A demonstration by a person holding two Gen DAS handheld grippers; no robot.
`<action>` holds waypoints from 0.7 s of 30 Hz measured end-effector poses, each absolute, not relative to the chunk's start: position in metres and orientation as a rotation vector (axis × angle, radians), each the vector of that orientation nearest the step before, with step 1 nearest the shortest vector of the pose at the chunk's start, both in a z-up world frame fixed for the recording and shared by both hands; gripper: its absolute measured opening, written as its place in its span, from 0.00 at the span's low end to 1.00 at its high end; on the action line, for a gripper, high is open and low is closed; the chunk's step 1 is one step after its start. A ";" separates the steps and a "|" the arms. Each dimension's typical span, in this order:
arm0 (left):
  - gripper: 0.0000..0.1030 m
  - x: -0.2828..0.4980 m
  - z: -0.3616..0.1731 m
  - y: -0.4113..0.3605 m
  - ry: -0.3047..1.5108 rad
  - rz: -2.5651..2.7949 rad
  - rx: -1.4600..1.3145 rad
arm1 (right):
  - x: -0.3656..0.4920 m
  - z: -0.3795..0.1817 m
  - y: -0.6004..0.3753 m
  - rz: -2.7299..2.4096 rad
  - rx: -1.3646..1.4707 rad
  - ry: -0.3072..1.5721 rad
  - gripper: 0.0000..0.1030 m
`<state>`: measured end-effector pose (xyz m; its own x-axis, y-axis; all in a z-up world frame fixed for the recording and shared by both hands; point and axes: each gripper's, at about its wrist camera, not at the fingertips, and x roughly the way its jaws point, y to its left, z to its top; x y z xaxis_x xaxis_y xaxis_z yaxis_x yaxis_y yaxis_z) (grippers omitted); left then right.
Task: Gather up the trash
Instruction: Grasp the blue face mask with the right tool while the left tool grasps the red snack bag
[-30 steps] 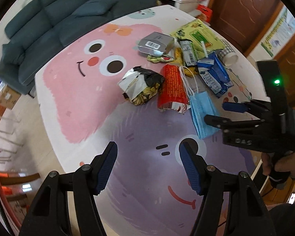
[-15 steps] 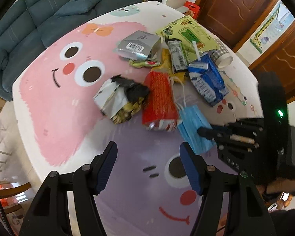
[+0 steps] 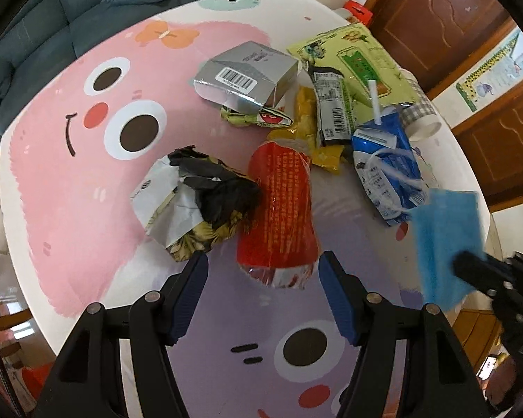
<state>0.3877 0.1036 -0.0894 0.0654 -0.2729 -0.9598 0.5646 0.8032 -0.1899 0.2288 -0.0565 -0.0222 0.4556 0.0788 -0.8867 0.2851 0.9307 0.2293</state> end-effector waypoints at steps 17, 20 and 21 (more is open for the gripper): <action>0.42 0.393 -0.116 0.054 1.345 -0.577 0.383 | 0.219 -0.031 -0.077 -0.194 0.460 1.064 0.05; 0.39 0.385 -0.115 0.052 1.321 -0.578 0.401 | 0.215 -0.030 -0.078 -0.190 0.464 1.062 0.05; 0.38 0.382 -0.115 0.051 1.321 -0.581 0.398 | 0.214 -0.030 -0.078 -0.188 0.464 1.062 0.05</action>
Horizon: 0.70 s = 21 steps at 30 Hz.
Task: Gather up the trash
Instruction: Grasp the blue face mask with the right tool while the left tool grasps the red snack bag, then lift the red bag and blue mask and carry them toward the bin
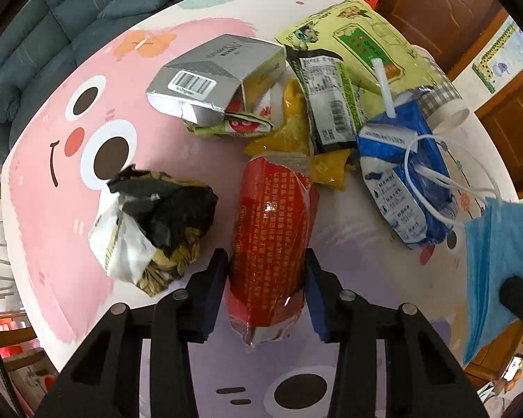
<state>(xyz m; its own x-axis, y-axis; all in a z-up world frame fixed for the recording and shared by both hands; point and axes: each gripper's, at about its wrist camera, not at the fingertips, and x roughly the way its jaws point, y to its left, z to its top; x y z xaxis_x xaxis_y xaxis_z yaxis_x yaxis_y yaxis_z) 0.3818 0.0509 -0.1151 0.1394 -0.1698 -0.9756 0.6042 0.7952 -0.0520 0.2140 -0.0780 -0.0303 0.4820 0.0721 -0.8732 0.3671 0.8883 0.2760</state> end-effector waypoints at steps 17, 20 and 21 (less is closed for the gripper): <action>0.22 0.287 -0.089 0.077 1.331 -0.535 0.234 | 0.169 -0.015 -0.088 -0.109 0.445 1.032 0.05; 0.22 0.270 -0.076 0.080 1.333 -0.530 0.182 | 0.150 -0.014 -0.094 -0.103 0.451 1.024 0.05; 0.22 0.261 -0.072 0.081 1.330 -0.524 0.167 | 0.144 -0.014 -0.096 -0.100 0.452 1.023 0.05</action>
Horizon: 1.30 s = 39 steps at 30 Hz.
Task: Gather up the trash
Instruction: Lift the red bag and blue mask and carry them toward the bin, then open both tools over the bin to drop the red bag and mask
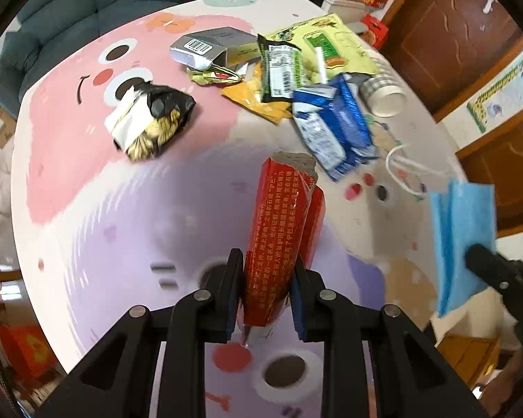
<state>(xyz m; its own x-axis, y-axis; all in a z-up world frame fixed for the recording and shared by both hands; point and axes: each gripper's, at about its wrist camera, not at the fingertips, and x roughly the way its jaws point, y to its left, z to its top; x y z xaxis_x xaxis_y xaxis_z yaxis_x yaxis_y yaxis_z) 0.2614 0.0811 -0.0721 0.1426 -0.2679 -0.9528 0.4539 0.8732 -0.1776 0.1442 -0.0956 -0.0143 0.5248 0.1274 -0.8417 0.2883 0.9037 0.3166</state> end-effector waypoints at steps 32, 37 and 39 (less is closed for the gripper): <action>0.23 -0.029 -0.155 0.018 1.477 -0.316 -0.018 | -0.068 -0.160 -0.159 0.088 0.466 1.295 0.05; 0.24 -0.028 -0.228 0.012 1.535 -0.289 -0.046 | -0.054 -0.230 -0.155 0.057 0.453 1.355 0.05; 0.25 -0.027 -0.255 0.010 1.534 -0.276 -0.047 | -0.047 -0.260 -0.154 0.047 0.437 1.376 0.05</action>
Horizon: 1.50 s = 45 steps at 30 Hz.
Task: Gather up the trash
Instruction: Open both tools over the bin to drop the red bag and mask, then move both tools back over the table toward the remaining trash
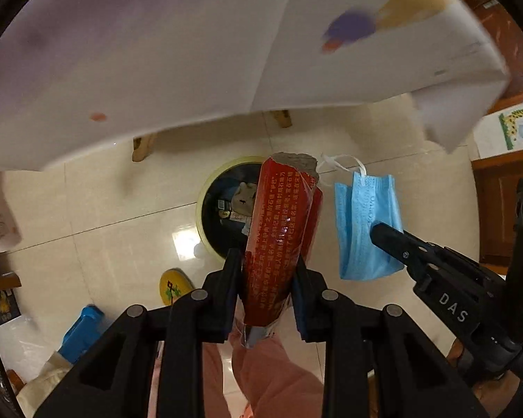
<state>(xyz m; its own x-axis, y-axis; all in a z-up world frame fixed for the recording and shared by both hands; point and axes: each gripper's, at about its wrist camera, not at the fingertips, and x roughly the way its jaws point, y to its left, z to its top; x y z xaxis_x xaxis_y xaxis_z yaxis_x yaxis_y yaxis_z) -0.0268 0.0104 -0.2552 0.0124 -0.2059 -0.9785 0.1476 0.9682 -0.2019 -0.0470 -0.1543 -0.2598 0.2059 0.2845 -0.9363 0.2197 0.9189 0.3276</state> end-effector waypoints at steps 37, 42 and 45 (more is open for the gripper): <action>0.49 -0.018 -0.303 0.050 1.557 -0.194 -0.140 | -0.039 -0.315 -0.151 -0.017 0.487 1.473 0.16; 0.49 -0.024 -0.256 0.054 1.530 -0.190 -0.129 | -0.046 -0.266 -0.150 0.016 0.486 1.439 0.16; 0.49 -0.026 -0.219 0.054 1.500 -0.194 -0.115 | -0.049 -0.232 -0.149 0.043 0.486 1.414 0.16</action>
